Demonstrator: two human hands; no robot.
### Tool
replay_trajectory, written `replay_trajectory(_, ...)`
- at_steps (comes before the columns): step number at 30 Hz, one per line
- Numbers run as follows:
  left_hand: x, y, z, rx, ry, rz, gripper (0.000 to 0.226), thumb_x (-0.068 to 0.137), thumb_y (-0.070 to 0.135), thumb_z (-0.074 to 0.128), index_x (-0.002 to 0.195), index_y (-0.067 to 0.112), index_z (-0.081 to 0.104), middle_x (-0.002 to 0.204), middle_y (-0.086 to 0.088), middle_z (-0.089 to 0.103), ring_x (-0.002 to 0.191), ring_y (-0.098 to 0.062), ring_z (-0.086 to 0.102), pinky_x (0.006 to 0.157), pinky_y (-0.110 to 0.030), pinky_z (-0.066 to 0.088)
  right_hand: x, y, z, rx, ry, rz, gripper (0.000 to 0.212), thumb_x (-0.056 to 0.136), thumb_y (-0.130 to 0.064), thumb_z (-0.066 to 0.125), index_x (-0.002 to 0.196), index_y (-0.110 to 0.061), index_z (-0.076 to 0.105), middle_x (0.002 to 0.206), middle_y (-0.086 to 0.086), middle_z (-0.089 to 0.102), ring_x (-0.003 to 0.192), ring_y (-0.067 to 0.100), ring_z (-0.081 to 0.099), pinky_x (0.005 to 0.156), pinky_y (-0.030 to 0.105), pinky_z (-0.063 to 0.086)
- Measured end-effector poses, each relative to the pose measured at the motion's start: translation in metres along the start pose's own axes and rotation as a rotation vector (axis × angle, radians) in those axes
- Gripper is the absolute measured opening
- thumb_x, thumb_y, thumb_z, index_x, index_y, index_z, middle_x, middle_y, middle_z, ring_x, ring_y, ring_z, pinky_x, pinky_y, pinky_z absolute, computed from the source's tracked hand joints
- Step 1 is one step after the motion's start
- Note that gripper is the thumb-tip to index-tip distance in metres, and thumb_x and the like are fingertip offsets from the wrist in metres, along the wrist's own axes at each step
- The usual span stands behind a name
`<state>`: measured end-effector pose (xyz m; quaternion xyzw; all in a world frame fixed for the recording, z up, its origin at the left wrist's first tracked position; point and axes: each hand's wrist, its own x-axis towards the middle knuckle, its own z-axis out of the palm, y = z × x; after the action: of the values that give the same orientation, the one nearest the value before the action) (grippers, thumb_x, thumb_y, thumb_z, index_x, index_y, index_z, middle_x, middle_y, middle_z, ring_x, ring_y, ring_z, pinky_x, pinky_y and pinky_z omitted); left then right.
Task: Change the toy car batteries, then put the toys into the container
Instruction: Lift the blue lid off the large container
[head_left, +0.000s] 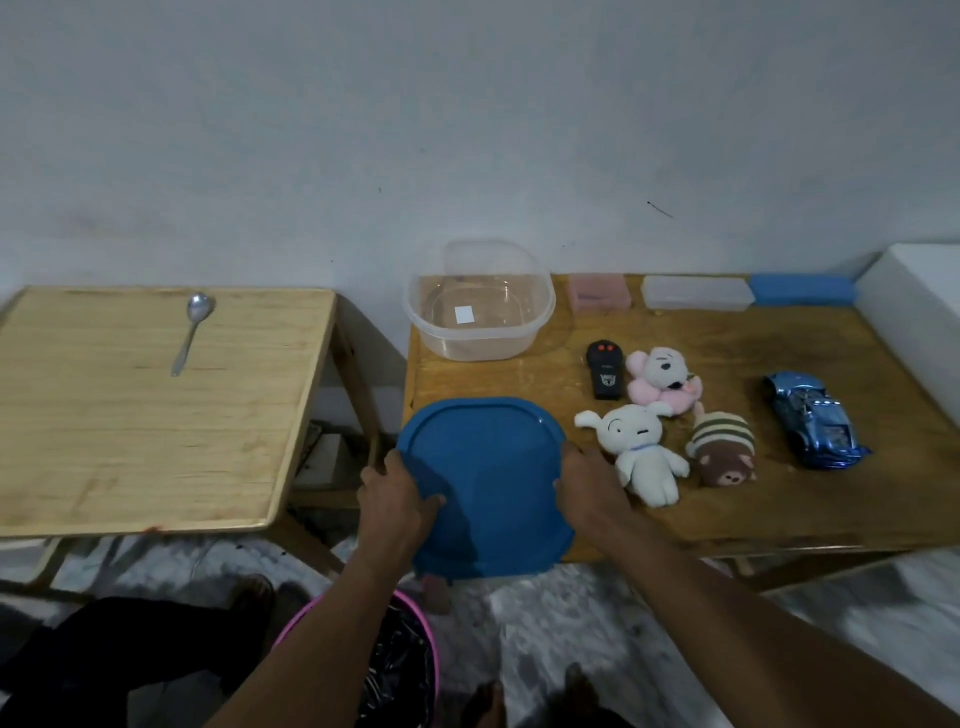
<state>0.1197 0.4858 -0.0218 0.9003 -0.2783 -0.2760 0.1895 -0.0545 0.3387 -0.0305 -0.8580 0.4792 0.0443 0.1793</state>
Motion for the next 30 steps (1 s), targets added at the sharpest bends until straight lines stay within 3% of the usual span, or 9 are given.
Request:
replay_trajectory(3, -0.003, 0.003, -0.001, 0.057, 0.018, -0.023, 0.079, 0.082, 0.043, 0.07, 0.139, 0.011, 0.027, 0.133, -0.021, 0.036, 0.121, -0.042, 0.043, 0.099, -0.051, 0.044, -0.001, 0.0, -0.005, -0.029, 0.003, -0.032, 0.028, 0.093, -0.013, 0.053, 0.12, -0.006, 0.05, 0.117, 0.015, 0.056, 0.1, 0.026, 0.059, 0.08, 0.034, 0.05)
replay_trajectory(6, -0.012, 0.016, -0.005, 0.135, 0.177, -0.001, 0.069, 0.086, 0.047, 0.061, 0.137, 0.011, 0.031, 0.13, -0.018, 0.039, 0.12, -0.039, 0.044, 0.094, -0.051, 0.044, 0.0, -0.001, -0.016, -0.061, 0.075, -0.104, 0.025, 0.096, -0.023, 0.049, 0.116, -0.009, 0.054, 0.114, 0.012, 0.061, 0.101, 0.024, 0.059, 0.083, 0.034, 0.051)
replay_trajectory(9, -0.013, 0.039, -0.007, 0.151, 0.248, 0.213, 0.057, 0.088, 0.04, 0.058, 0.135, 0.014, 0.039, 0.127, -0.017, 0.045, 0.114, -0.036, 0.05, 0.089, -0.048, 0.049, 0.004, -0.002, -0.036, 0.001, 0.176, -0.134, 0.022, 0.097, -0.026, 0.047, 0.107, -0.009, 0.056, 0.107, 0.011, 0.061, 0.097, 0.027, 0.06, 0.076, 0.034, 0.047)
replay_trajectory(14, -0.006, 0.109, 0.0, 0.143, 0.222, 0.529, 0.054, 0.092, 0.033, 0.056, 0.14, 0.016, 0.039, 0.133, -0.012, 0.045, 0.119, -0.028, 0.047, 0.093, -0.04, 0.049, 0.023, 0.028, -0.082, 0.008, 0.298, -0.134, 0.015, 0.091, -0.019, 0.053, 0.101, -0.01, 0.059, 0.104, 0.009, 0.061, 0.092, 0.026, 0.06, 0.068, 0.031, 0.042)
replay_trajectory(18, 0.006, 0.169, 0.013, 0.229, 0.167, 0.667, 0.055, 0.092, 0.034, 0.057, 0.141, 0.02, 0.037, 0.138, -0.012, 0.042, 0.123, -0.027, 0.045, 0.098, -0.036, 0.046, 0.045, 0.075, -0.113, -0.008, 0.271, -0.103, 0.027, 0.092, -0.029, 0.047, 0.114, -0.017, 0.057, 0.114, 0.003, 0.056, 0.106, 0.023, 0.054, 0.084, 0.036, 0.048)
replay_trajectory(20, 0.015, 0.196, 0.024, 0.278, 0.164, 0.693, 0.054, 0.092, 0.031, 0.058, 0.141, 0.02, 0.037, 0.139, -0.011, 0.041, 0.124, -0.026, 0.045, 0.098, -0.036, 0.047, 0.057, 0.099, -0.123, -0.039, 0.191, -0.115, 0.032, 0.091, -0.037, 0.04, 0.117, -0.022, 0.052, 0.118, 0.001, 0.051, 0.11, 0.025, 0.053, 0.086, 0.04, 0.049)
replay_trajectory(24, 0.032, 0.237, 0.051, 0.319, 0.123, 0.657, 0.049, 0.092, 0.027, 0.055, 0.138, 0.021, 0.04, 0.137, -0.01, 0.042, 0.122, -0.027, 0.045, 0.094, -0.037, 0.049, 0.079, 0.141, -0.135, -0.068, 0.145, -0.095, 0.039, 0.093, -0.034, 0.051, 0.13, -0.021, 0.045, 0.129, 0.007, 0.044, 0.115, 0.029, 0.047, 0.09, 0.039, 0.045)
replay_trajectory(30, 0.05, 0.268, 0.083, 0.353, 0.049, 0.54, 0.048, 0.09, 0.025, 0.057, 0.135, 0.023, 0.039, 0.134, -0.011, 0.039, 0.119, -0.032, 0.045, 0.092, -0.04, 0.049, 0.109, 0.168, -0.136, -0.13, -0.011, -0.169, 0.053, 0.086, -0.049, 0.052, 0.133, -0.03, 0.037, 0.13, 0.006, 0.041, 0.111, 0.031, 0.051, 0.087, 0.045, 0.049)
